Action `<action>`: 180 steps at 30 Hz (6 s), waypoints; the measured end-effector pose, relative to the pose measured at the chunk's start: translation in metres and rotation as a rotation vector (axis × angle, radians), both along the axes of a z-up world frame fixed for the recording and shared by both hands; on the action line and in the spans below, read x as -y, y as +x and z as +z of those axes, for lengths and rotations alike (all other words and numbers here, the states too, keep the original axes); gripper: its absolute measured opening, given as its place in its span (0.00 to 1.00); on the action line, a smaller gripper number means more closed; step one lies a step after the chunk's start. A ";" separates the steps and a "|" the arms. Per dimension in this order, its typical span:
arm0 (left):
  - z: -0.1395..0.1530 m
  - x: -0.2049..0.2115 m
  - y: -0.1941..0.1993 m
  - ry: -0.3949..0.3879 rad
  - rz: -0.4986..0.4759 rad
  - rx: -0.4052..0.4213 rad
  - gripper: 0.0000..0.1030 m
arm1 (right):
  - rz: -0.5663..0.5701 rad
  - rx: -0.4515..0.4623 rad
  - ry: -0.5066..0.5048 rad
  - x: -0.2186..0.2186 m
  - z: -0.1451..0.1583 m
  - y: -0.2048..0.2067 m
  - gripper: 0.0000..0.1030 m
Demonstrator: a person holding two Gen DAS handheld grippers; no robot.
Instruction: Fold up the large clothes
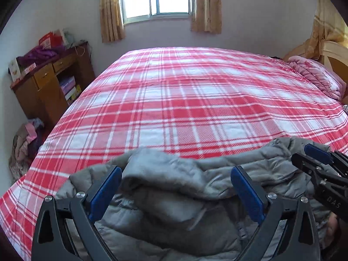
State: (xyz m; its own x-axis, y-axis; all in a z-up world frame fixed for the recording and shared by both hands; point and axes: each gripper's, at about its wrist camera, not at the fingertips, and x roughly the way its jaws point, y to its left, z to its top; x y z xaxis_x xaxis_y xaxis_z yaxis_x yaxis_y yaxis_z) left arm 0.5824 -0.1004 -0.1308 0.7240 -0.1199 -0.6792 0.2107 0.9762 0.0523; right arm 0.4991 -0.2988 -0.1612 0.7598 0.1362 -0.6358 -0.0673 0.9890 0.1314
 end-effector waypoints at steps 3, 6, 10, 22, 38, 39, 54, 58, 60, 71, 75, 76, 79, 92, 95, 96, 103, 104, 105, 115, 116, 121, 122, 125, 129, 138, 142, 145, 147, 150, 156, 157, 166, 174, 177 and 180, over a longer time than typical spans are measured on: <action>-0.008 0.017 0.007 0.014 -0.008 -0.024 0.98 | -0.033 -0.005 -0.027 0.004 0.001 0.005 0.50; -0.034 0.025 0.016 0.047 0.001 -0.086 0.98 | -0.007 -0.048 -0.045 0.001 -0.008 0.016 0.50; -0.064 0.016 0.022 0.017 0.010 -0.157 0.98 | 0.016 -0.114 -0.052 -0.001 -0.028 0.021 0.48; -0.075 0.019 0.026 0.031 0.004 -0.155 0.99 | 0.024 -0.148 -0.046 -0.004 -0.043 0.028 0.48; -0.076 0.021 0.025 0.039 0.008 -0.151 0.99 | 0.021 -0.164 -0.058 -0.005 -0.046 0.033 0.48; -0.076 0.020 0.025 0.037 0.008 -0.152 0.99 | 0.023 -0.167 -0.059 -0.005 -0.046 0.033 0.48; 0.015 -0.011 -0.019 0.001 -0.003 -0.062 0.99 | 0.024 -0.119 -0.112 0.005 -0.006 0.004 0.63; 0.027 -0.048 -0.095 0.091 -0.011 -0.027 0.99 | 0.022 -0.128 -0.045 0.035 0.010 -0.058 0.74; 0.011 -0.069 -0.138 0.141 -0.002 -0.047 0.99 | 0.007 -0.173 -0.012 0.053 0.003 -0.098 0.74; -0.058 -0.139 -0.303 0.103 0.121 -0.164 0.99 | -0.047 -0.258 0.050 0.061 -0.030 -0.265 0.74; -0.069 -0.155 -0.336 0.054 0.149 -0.199 0.99 | -0.050 -0.235 0.034 0.049 -0.025 -0.300 0.74; -0.071 -0.161 -0.347 0.041 0.156 -0.202 0.99 | -0.052 -0.234 0.038 0.048 -0.024 -0.309 0.74; -0.074 -0.170 -0.367 0.019 0.161 -0.203 0.99 | -0.063 -0.234 0.041 0.048 -0.025 -0.329 0.74; -0.082 -0.189 -0.422 -0.032 0.146 -0.209 0.99 | -0.066 -0.253 0.121 0.038 -0.038 -0.393 0.74; -0.087 -0.190 -0.428 -0.067 0.135 -0.224 0.99 | -0.059 -0.252 0.128 0.035 -0.039 -0.402 0.72; -0.089 -0.190 -0.429 -0.081 0.128 -0.234 0.99 | -0.054 -0.252 0.135 0.034 -0.039 -0.404 0.65; -0.076 -0.174 -0.441 -0.107 -0.007 -0.225 0.17 | 0.030 -0.253 0.233 0.029 -0.038 -0.413 0.17; -0.069 -0.173 -0.445 -0.090 -0.008 -0.198 0.15 | 0.037 -0.235 0.219 0.026 -0.033 -0.415 0.14; -0.062 -0.172 -0.448 -0.092 -0.020 -0.176 0.11 | 0.042 -0.221 0.212 0.024 -0.029 -0.417 0.13; 0.105 -0.204 -0.518 -0.280 -0.140 0.153 0.10 | 0.073 0.106 0.249 0.043 0.102 -0.468 0.11; 0.117 -0.206 -0.521 -0.291 -0.145 0.177 0.10 | 0.075 0.146 0.241 0.044 0.117 -0.475 0.11; 0.130 -0.200 -0.479 -0.267 -0.162 0.198 0.10 | 0.081 0.280 0.241 0.047 0.162 -0.473 0.11; 0.127 -0.198 -0.457 -0.269 -0.160 0.182 0.10 | 0.075 0.288 0.232 0.050 0.163 -0.461 0.11; 0.115 -0.192 -0.398 -0.267 -0.137 0.142 0.10 | 0.036 0.272 0.245 0.062 0.153 -0.402 0.11; 0.098 -0.182 -0.336 -0.258 -0.120 0.119 0.10 | -0.019 0.232 0.246 0.076 0.136 -0.318 0.11; 0.043 -0.179 -0.191 -0.300 -0.018 -0.124 0.18 | -0.098 0.101 0.220 0.098 0.090 -0.170 0.11; 0.028 -0.184 -0.153 -0.356 0.019 -0.204 0.25 | -0.110 0.029 0.248 0.105 0.061 -0.120 0.11; 0.025 -0.184 -0.140 -0.377 0.029 -0.235 0.29 | -0.113 0.005 0.229 0.105 0.045 -0.098 0.11; 0.024 -0.190 -0.134 -0.409 0.027 -0.233 0.33 | -0.111 -0.025 0.263 0.111 0.032 -0.082 0.12; 0.031 -0.198 -0.130 -0.407 0.067 -0.197 0.58 | -0.107 -0.061 0.324 0.122 0.015 -0.064 0.13; 0.044 -0.226 -0.143 -0.399 0.189 -0.030 0.85 | -0.106 -0.084 0.361 0.125 -0.001 -0.046 0.41; 0.041 -0.222 -0.144 -0.361 0.223 -0.034 0.85 | -0.105 -0.075 0.369 0.124 -0.001 -0.043 0.48; 0.061 -0.185 -0.173 -0.188 0.371 0.088 0.85 | -0.277 0.009 0.140 0.116 0.046 -0.047 0.71; 0.075 -0.134 -0.207 0.027 0.334 0.264 0.93 | -0.226 0.103 0.058 0.091 0.071 -0.075 0.90; 0.043 -0.095 -0.193 0.159 0.215 0.183 0.93 | -0.104 -0.002 -0.005 0.052 0.051 -0.056 0.90; -0.004 -0.068 -0.174 0.399 0.199 0.139 0.93 | -0.026 -0.127 -0.111 0.019 0.023 -0.032 0.85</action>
State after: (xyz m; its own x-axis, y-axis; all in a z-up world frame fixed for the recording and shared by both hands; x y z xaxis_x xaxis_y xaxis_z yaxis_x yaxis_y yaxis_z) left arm 0.4088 -0.0322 -0.1346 0.7938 0.2816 -0.5390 -0.0140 0.8946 0.4467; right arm 0.4669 -0.3178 -0.1386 0.6750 0.0413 -0.7367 -0.0313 0.9991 0.0273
